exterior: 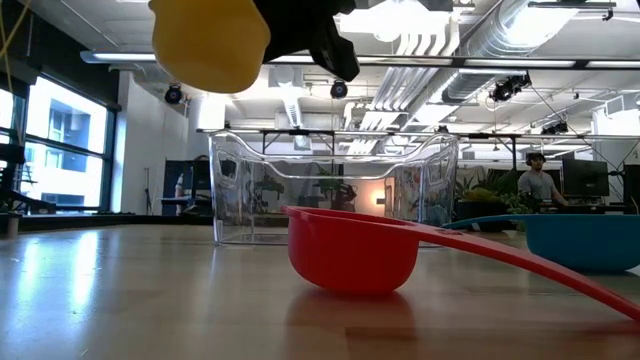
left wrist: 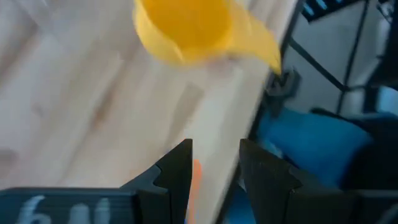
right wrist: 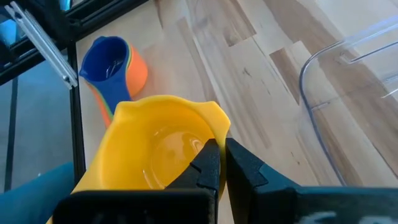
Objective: Nest measuring cups in basket
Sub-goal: Stack the yellow measuring cup on top of the dark blue measuring cup
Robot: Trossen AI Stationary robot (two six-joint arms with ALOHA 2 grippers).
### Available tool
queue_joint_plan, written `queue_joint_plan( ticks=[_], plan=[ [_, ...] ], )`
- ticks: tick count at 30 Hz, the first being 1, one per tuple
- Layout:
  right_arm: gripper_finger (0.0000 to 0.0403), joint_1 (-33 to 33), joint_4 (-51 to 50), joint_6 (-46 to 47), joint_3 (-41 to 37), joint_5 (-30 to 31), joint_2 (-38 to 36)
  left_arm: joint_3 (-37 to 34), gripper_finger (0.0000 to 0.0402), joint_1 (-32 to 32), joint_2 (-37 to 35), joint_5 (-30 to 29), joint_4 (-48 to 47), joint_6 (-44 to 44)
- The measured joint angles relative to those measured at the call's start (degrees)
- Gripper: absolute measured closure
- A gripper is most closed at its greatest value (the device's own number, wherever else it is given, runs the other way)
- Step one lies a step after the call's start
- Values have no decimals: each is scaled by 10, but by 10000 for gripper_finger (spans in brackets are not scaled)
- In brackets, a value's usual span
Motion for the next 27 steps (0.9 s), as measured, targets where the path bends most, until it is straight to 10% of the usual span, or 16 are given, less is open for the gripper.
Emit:
queue_joint_plan(
  ticks=[27],
  plan=[
    [401,-1,1,-2,0,-1,0,-23,280,-241,53,37,-98,-438]
  ],
)
